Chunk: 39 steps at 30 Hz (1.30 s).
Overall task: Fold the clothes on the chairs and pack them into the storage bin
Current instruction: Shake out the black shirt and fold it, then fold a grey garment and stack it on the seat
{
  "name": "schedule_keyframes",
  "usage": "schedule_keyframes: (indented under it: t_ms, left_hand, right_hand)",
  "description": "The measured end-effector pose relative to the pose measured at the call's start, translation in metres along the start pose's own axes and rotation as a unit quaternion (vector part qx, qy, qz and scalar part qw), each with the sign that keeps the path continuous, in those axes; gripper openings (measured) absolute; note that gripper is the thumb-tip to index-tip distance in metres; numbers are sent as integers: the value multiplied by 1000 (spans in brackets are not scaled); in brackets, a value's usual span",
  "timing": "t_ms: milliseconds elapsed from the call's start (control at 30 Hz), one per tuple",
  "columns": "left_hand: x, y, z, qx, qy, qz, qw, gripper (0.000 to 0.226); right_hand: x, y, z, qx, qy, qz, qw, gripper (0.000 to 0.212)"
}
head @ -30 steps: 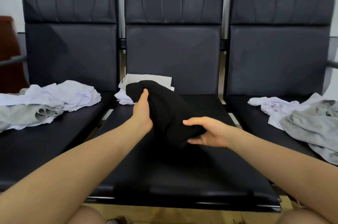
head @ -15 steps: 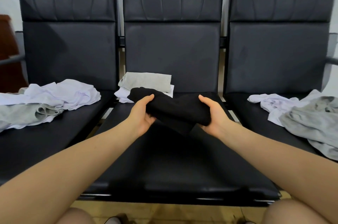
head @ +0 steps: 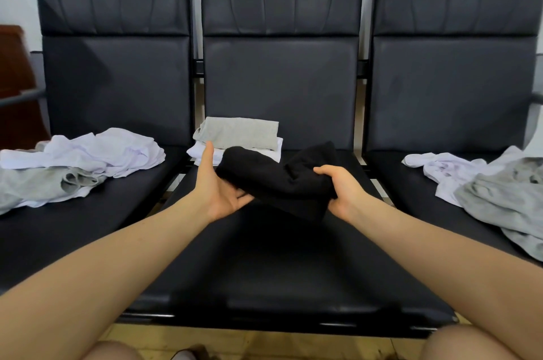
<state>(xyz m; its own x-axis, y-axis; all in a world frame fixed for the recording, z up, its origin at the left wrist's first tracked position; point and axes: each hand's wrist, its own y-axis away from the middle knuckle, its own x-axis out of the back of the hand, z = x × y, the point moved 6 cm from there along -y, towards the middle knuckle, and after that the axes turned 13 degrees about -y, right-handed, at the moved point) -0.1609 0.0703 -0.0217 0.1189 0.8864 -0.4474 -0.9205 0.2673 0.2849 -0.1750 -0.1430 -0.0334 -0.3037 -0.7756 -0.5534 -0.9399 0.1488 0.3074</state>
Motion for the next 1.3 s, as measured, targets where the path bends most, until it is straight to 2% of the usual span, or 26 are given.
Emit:
schedule_keyframes:
  t_ms: [67,167,267,333,433,567,667,733,833,867,900,1000,1067,1133,1167,1267,1300]
  left_hand:
    - [3,1,-2,46,-23,28,998,63]
    - [11,-6,-11,104,-112,80,985,35]
    - [2,-17,-17,107,-194,78,972,3]
    - [-12,-30,-12,73,-232,73,967,14]
    - [-31,-60,3,-11,-289,91,953,16]
    - [-63,-114,14,-99,-340,102,929,33]
    - [-82,-156,14,-161,-378,111,905,34]
    - [-81,-182,5,-183,-442,132,868,34]
    - [-73,-205,-14,-208,-626,192,726,38]
    - [-70,-206,-19,-220,-649,206,699,41]
    - [-69,-204,-23,-228,-654,212,690,45]
    - [-74,-193,-21,-233,-659,224,679,47]
    - [-83,-177,-19,-207,-685,227,661,46]
    - [-96,-158,-19,-176,-709,215,649,44]
    - [-104,-147,-19,-167,-710,198,655,41]
    - [-136,-112,-27,-184,-669,121,710,20]
    - [-149,-98,-33,-189,-656,96,725,30]
  right_hand:
    - [3,-2,-5,15,14,-1,1000,24]
    - [3,-7,-11,45,59,-23,997,20]
    - [6,-18,-21,72,101,-22,992,24]
    - [10,-33,-34,94,128,-5,987,26]
    - [18,-56,-62,138,185,35,972,40]
    - [26,-92,-98,217,230,88,945,52]
    - [32,-130,-116,265,246,118,925,66]
    - [44,-152,-114,263,336,130,895,64]
    - [62,-174,-85,205,583,122,776,50]
    - [66,-177,-78,209,617,114,750,50]
    - [68,-177,-75,220,624,108,742,50]
    - [64,-167,-82,218,633,95,736,49]
    - [65,-153,-90,202,651,100,725,47]
    - [68,-135,-94,200,640,93,736,42]
    - [71,-124,-97,206,626,84,747,37]
    - [84,-77,-102,217,604,63,764,27]
    - [92,-61,-104,219,599,64,768,26]
